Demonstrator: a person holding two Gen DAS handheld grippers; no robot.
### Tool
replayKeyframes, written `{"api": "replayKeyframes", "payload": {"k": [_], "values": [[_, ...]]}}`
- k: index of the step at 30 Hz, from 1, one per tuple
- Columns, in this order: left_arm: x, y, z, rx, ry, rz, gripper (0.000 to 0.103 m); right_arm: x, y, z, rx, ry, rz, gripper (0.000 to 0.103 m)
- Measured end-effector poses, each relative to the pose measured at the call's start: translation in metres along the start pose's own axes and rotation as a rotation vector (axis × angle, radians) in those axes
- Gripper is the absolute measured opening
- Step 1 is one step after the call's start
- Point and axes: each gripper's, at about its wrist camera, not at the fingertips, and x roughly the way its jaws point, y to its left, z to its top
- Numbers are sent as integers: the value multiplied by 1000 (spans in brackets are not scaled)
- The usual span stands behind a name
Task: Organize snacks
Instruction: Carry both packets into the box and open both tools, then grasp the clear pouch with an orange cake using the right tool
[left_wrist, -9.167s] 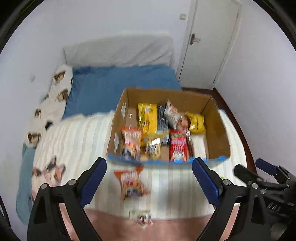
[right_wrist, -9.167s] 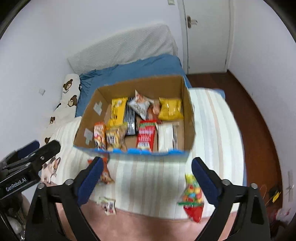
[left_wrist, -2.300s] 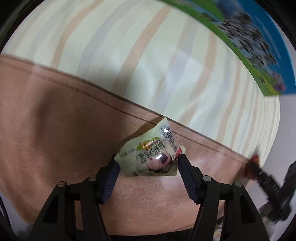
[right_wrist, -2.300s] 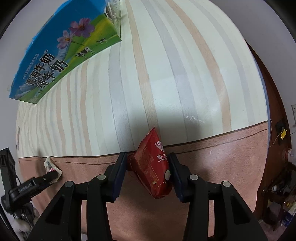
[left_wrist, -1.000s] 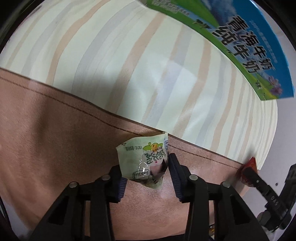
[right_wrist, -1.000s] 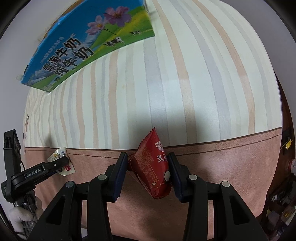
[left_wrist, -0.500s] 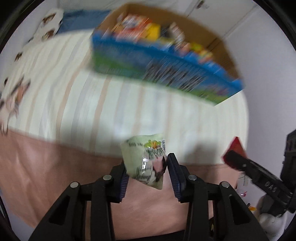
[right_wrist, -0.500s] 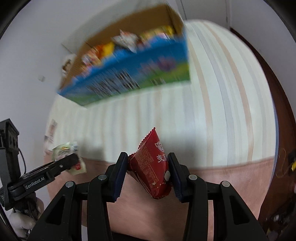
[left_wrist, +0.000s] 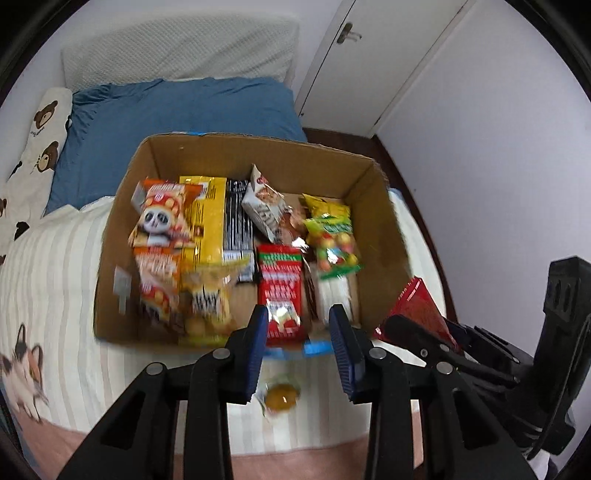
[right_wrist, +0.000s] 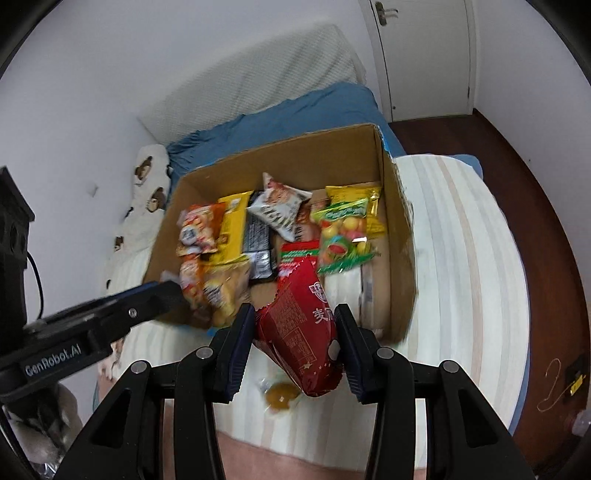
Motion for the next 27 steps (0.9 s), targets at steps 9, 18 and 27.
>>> {"api": "replayKeyframes", "payload": {"k": [9,18,27], "values": [[55,10,20,-12,133,49,34,50,-24,13,53,135,-21,95],[16,50,-99,14,40,231,94,16,-25,-65,144,60,56,95],[79,106,-161,-70,156,325,94,106,-12,-116,230,217,72,91]]}}
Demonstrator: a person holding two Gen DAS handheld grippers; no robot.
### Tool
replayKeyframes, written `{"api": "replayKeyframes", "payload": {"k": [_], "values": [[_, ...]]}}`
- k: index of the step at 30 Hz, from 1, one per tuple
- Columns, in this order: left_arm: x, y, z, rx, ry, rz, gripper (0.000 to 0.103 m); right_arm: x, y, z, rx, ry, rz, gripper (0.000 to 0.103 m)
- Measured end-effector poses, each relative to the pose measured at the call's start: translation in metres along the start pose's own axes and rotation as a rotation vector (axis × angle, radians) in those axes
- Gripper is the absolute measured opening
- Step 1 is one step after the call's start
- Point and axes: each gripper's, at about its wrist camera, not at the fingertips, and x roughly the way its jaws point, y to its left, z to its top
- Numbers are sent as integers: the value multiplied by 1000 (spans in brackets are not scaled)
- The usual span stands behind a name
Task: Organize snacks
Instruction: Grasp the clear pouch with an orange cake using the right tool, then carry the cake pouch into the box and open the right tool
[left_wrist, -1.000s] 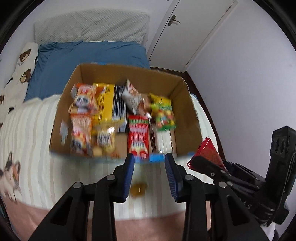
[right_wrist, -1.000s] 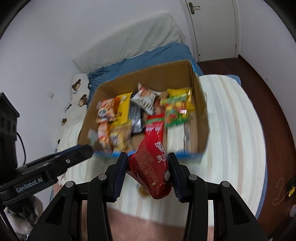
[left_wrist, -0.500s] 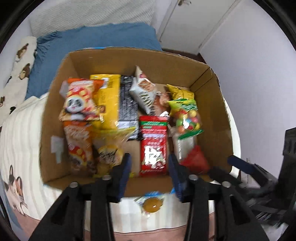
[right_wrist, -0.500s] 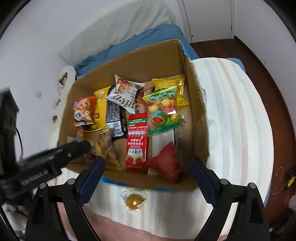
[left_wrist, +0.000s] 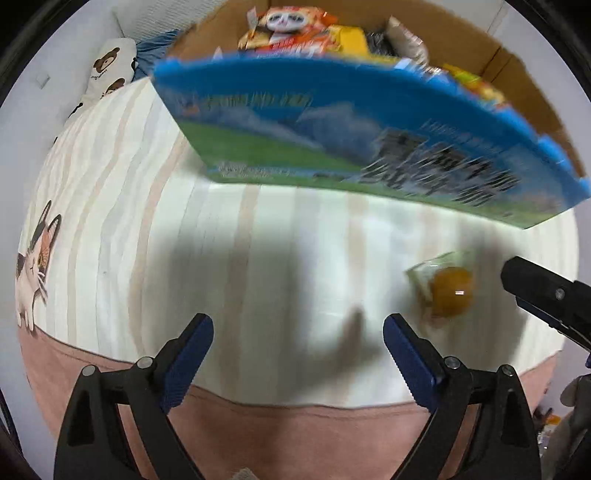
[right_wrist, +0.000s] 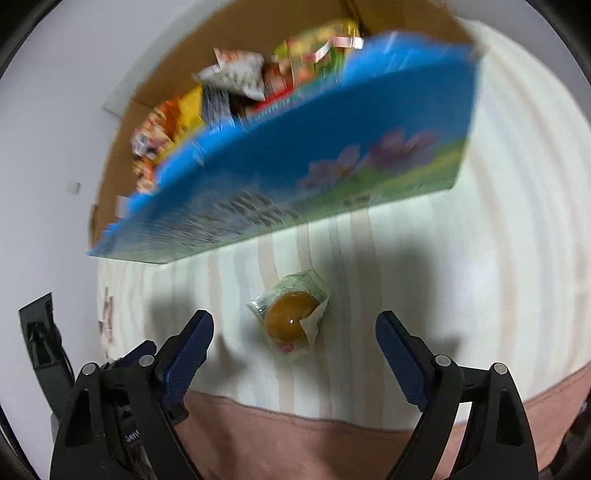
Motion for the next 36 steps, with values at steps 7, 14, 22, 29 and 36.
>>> {"api": "replayKeyframes", "payload": {"k": [7,14,22,29,36], "values": [[27,7,-2,1,19,36,94,51,9,-1,-5,61,-75,64],[31,-2,-17,9,10,47,94,54,31,-14,-146,42,-155,45],[-34,-14,-32,13,-85,17,94,-16,40,-40,-185,-38,-39,45],[-115,-31,0,52,-225,-54,103,-107,64,-8,-216,-172,56,45],[-124,-34,67,92,-237,-60,103,-128,80,62,-232,-210,28,45]]}}
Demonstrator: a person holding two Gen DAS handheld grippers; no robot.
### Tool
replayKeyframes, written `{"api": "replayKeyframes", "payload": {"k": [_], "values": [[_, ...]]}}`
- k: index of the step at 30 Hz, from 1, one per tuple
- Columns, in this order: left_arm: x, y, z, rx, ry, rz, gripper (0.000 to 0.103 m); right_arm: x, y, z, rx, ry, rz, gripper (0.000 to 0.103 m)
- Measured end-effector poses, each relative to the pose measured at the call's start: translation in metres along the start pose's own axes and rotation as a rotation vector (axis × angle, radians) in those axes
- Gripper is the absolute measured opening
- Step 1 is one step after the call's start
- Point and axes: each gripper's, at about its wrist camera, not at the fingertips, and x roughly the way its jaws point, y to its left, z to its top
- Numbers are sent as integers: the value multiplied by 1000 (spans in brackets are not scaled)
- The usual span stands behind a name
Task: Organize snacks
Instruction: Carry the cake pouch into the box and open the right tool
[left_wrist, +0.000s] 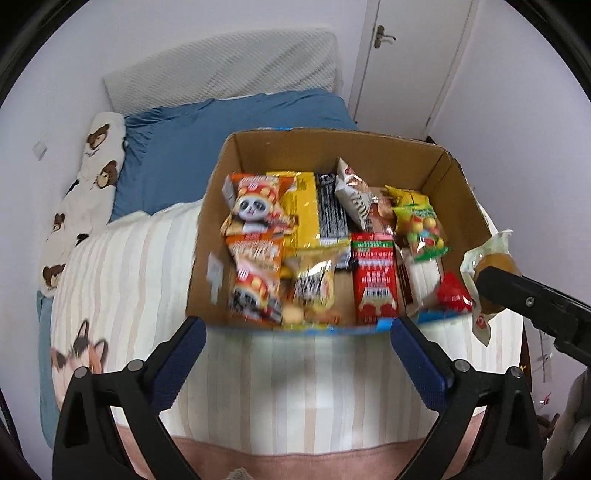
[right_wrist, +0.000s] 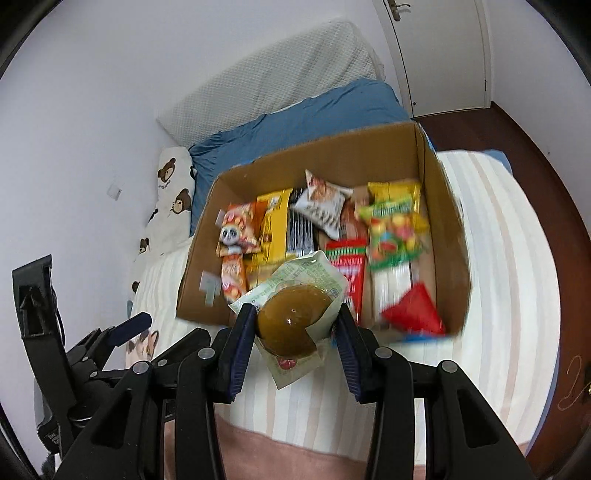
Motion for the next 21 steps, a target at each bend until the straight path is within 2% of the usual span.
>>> {"api": "replayKeyframes", "payload": {"k": [5,11,12,13,15,21], "values": [[28,7,26,-9,60,5,103,18,-8,25,-15,34,-47,45],[54,5,26,-27,119,10,102,56,-20,25,25,131,-80,48],[56,4,25,-29,124,8,102,58,-22,24,26,135,-86,56],[57,4,23,-30,130,9,102,60,-24,24,27,133,-98,74],[58,5,21,-33,134,7,102,57,-29,23,32,123,-120,94],[54,6,17,-36,128,1,103,42,-37,21,-3,95,-226,98]]}}
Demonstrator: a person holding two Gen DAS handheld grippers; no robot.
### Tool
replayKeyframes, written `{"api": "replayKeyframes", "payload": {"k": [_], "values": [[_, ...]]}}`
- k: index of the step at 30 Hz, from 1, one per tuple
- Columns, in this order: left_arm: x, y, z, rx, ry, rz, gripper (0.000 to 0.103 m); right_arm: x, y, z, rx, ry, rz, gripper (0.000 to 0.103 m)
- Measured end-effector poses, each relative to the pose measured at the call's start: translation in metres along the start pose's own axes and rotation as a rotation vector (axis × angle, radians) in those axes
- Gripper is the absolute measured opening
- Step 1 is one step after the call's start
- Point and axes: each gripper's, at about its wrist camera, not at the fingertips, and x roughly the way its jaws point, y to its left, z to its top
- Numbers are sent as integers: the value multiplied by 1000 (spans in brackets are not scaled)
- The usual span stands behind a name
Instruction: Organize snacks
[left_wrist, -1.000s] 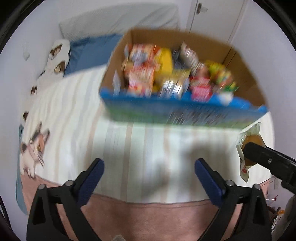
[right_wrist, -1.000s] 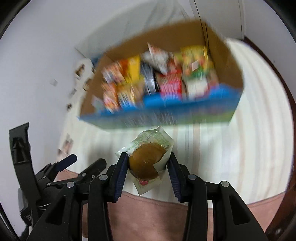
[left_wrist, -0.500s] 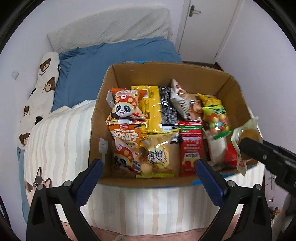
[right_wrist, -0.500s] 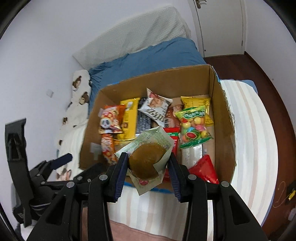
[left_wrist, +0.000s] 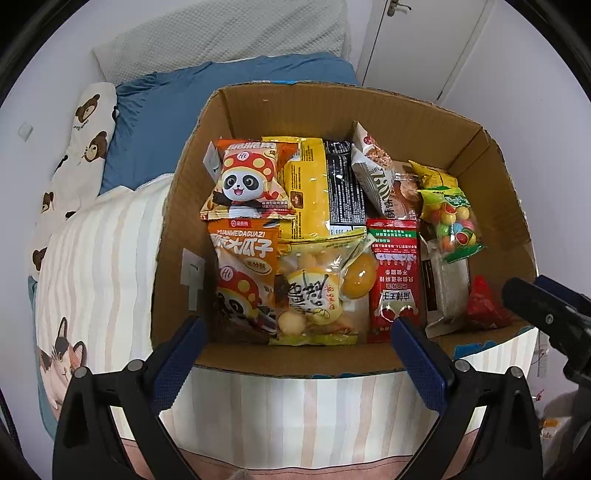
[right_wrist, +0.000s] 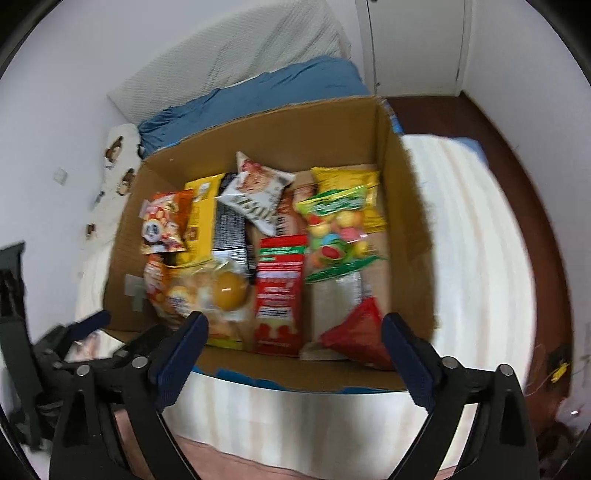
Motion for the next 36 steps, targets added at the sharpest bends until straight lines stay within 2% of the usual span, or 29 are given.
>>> {"api": "replayKeyframes", "payload": {"k": [4,10,16,20,24,36], "values": [[-6,-1,-1,-2,-11,-6,102,-7,-6,-6,-16,-24,-63,100],[-24,-4,-5,-4,-44,-19,103,-24,-7,-14,-27,-66,-92,100],[-69,-9,-18,-2,-139,-11,102,-66,-3,-32,-42,-161,-86,101],[-108,-18,-40,22,-238,28,103,-103,0,-54,-48,-238,-78,101],[-146,-23,-69,29,-313,35,103,-139,5,-83,-65,-303,-78,101],[-215,-24,-145,23,-439,41,103,-231,14,-165,-94,-430,-51,101]]}}
